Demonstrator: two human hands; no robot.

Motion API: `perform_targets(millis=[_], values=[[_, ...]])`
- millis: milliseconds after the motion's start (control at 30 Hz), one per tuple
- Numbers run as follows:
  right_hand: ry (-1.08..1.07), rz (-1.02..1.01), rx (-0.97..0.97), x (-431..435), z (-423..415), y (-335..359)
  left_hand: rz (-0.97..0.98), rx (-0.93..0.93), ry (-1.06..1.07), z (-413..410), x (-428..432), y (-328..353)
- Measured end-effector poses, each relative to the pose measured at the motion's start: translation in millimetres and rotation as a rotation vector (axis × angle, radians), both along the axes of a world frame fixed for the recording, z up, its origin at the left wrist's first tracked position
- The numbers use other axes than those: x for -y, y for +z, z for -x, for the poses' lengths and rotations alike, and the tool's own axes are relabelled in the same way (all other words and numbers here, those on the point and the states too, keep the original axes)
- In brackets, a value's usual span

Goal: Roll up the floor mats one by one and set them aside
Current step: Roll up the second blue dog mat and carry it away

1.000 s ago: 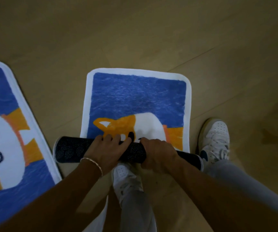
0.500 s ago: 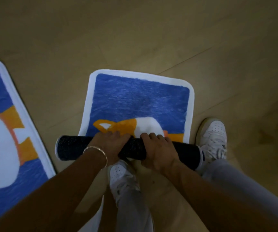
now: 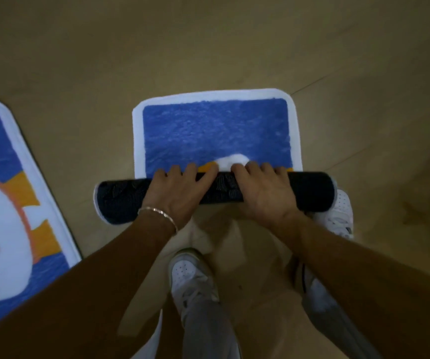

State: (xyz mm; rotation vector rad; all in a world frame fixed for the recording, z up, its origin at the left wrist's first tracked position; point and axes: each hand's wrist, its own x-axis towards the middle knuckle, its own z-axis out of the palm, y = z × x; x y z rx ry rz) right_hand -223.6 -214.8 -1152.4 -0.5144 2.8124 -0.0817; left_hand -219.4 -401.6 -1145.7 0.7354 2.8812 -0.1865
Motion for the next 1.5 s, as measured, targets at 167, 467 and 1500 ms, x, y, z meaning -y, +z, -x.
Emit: perform_targets(millis=[167, 467, 1500], values=[[-0.047, -0.030, -0.052, 0, 66, 27, 0.040, -0.145, 0.068, 64, -9, 23], [-0.091, 0.115, 0.451, -14, 76, 22, 0.093, 0.159, -0.107, 77, -11, 21], [-0.028, -0.043, 0.258, -28, 12, -26, 0.044, 0.360, 0.001, 22, -43, -31]])
